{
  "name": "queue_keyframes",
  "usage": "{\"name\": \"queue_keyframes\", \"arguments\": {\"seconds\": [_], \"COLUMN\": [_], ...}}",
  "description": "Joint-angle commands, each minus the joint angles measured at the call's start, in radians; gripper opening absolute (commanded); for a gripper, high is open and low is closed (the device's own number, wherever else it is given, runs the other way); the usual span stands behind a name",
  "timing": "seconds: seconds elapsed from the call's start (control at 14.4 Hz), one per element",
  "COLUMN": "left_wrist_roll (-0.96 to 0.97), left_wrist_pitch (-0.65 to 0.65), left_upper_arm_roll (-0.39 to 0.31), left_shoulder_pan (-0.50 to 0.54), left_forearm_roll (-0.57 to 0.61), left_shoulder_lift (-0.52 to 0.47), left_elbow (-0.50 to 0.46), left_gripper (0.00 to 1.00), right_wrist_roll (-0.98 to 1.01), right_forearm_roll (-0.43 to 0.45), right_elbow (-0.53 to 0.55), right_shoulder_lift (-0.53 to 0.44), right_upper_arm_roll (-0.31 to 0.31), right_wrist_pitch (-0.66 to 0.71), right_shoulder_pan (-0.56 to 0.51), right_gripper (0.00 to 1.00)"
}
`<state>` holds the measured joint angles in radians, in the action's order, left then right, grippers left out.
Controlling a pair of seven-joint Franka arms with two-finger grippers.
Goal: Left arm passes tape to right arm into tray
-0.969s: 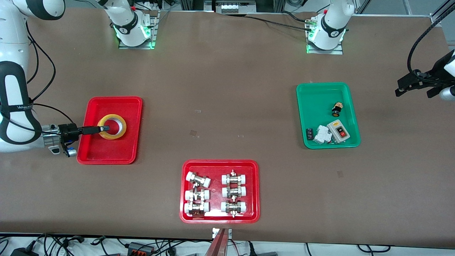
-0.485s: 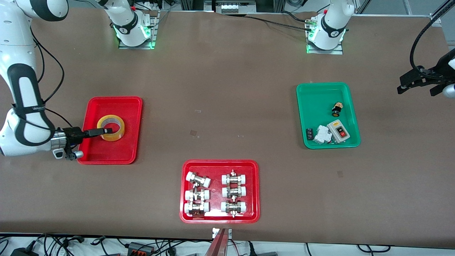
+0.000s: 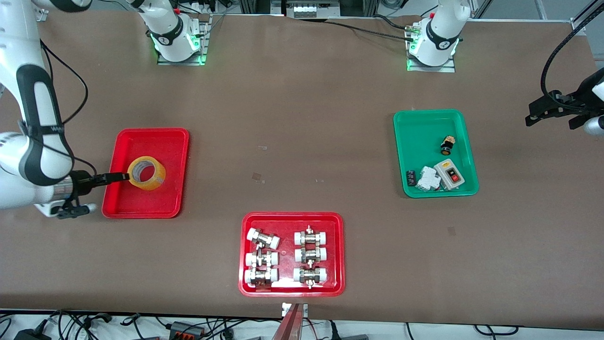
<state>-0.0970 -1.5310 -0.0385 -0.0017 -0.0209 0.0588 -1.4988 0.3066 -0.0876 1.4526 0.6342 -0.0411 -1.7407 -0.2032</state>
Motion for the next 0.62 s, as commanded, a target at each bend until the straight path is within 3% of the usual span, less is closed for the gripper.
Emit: {"name": "queue_keyframes", "arguments": {"seconds": [0.0, 0.21, 0.55], "left_wrist_roll": [-0.02, -0.02, -0.02], "left_wrist_pitch": [0.023, 0.023, 0.023], "left_upper_arm_roll": [0.0, 0.0, 0.0], "left_shoulder_pan": [-0.003, -0.001, -0.001], "left_forearm_roll": [0.019, 0.021, 0.021], "left_shoulder_lift": [0.013, 0.013, 0.013], "left_elbow": [0.038, 0.038, 0.038], "left_gripper": [1.0, 1.0, 1.0], "right_wrist_roll": [-0.205, -0.228, -0.241], "right_forearm_roll": [0.094, 0.095, 0.091], "right_elbow": [0.035, 0.02, -0.233], "right_shoulder_lift": [-0.174, -0.263, -0.274], "right_upper_arm_roll": [0.004, 0.0, 0.004], "right_wrist_pitch": [0.012, 0.027, 0.234], "right_shoulder_pan": [0.083, 0.094, 0.09], "right_gripper": [1.0, 1.0, 1.0]}}
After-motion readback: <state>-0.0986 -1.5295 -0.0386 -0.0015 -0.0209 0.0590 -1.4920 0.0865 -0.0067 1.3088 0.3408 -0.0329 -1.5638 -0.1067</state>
